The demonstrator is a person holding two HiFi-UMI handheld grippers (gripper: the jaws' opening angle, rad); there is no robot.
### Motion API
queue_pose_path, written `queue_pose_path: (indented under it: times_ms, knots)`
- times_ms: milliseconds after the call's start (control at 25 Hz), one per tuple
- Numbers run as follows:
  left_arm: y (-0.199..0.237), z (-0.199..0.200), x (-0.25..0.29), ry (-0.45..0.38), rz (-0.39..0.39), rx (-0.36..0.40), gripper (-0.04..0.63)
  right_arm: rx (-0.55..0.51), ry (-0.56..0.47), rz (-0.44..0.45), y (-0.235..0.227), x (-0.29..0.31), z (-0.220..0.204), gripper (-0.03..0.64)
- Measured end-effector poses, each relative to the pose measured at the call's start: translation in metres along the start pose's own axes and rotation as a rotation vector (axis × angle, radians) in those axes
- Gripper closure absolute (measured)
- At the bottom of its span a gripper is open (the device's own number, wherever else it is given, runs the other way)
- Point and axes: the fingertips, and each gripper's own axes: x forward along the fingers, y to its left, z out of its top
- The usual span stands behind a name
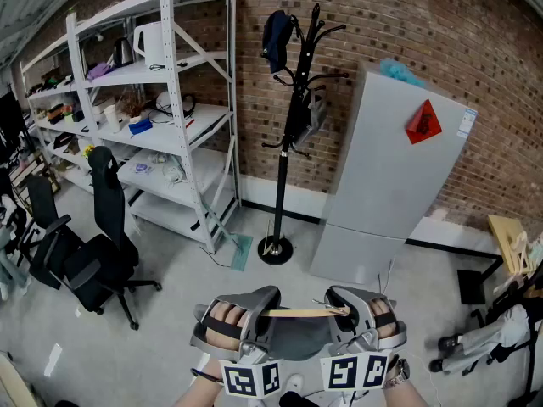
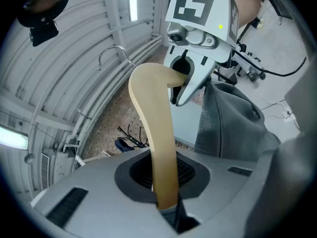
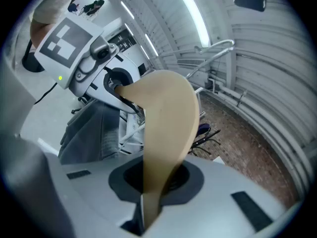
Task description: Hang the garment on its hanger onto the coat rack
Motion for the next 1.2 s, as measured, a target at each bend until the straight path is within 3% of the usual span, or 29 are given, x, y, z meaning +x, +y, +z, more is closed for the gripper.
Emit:
queue_pose_path:
  times_ms: [560, 1200]
  knots:
    - [0.009, 0.006, -0.060, 0.006, 0.033, 0.056, 0.565, 0.047, -0.018, 0.015, 0.025, -0.046, 0.032, 0.583]
    - [-0.017, 0.061, -0.043, 0.068, 0.038, 0.052, 0.565, 0.054, -0.090, 0.026, 0.000, -0.074, -0.019, 0.583]
